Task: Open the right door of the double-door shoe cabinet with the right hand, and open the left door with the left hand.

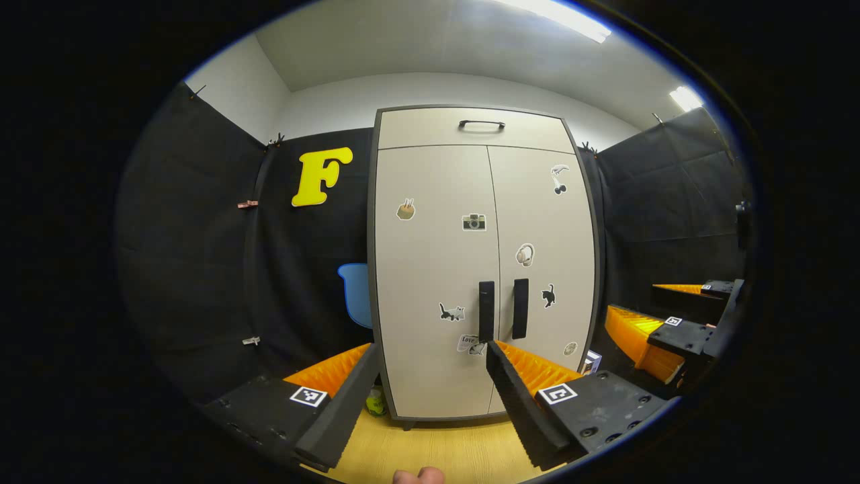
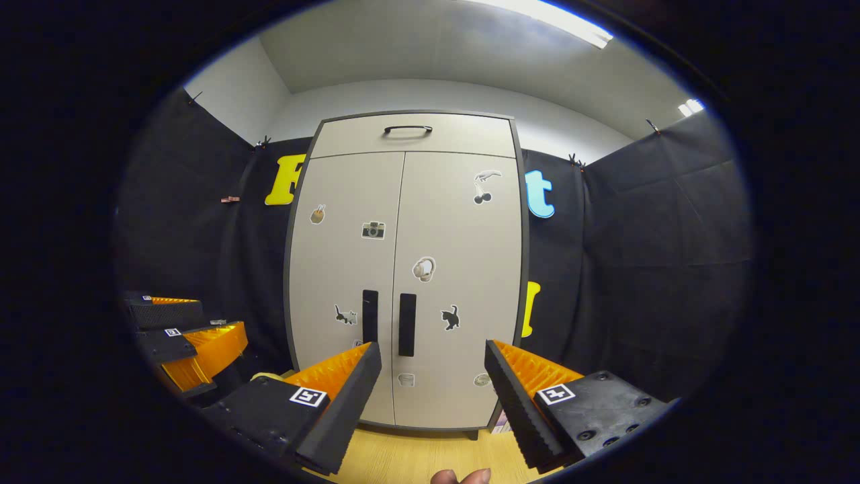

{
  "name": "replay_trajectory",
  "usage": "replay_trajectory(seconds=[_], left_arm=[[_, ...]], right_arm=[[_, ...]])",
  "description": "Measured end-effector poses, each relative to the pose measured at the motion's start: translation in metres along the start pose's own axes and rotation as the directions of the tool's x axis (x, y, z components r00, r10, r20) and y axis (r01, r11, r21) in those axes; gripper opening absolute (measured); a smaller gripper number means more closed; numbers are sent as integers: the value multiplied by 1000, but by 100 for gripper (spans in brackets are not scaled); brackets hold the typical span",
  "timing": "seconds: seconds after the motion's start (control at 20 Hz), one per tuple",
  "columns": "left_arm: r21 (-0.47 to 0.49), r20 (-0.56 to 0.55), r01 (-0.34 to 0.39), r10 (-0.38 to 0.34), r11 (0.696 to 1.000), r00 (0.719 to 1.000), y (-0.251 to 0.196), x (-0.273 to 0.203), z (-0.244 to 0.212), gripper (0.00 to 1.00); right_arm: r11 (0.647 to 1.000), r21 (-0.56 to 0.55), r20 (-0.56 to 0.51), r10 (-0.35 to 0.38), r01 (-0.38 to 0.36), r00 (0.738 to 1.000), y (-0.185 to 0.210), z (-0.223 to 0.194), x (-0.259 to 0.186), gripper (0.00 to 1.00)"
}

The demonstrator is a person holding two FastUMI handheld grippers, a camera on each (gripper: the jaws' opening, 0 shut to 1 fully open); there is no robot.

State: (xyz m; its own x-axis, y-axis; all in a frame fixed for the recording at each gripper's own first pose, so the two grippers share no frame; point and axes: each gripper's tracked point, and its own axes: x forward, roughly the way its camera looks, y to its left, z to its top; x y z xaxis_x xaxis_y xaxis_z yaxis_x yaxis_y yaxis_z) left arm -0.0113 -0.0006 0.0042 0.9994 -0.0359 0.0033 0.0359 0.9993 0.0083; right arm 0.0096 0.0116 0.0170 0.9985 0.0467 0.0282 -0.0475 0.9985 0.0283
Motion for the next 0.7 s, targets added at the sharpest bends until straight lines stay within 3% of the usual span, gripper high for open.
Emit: replay_trajectory(seconds=[0.35,0.7], left_arm=[[12,1,-10,10,1000,1000,12,-9,-3,98],[3,-2,-48,48,999,999,37,-16,-11,98]], right_arm=[[1000,-20,9,14,-14,1000,12,-1,62,98],[999,34,-45,24,-23,999,39,-33,142,98]])
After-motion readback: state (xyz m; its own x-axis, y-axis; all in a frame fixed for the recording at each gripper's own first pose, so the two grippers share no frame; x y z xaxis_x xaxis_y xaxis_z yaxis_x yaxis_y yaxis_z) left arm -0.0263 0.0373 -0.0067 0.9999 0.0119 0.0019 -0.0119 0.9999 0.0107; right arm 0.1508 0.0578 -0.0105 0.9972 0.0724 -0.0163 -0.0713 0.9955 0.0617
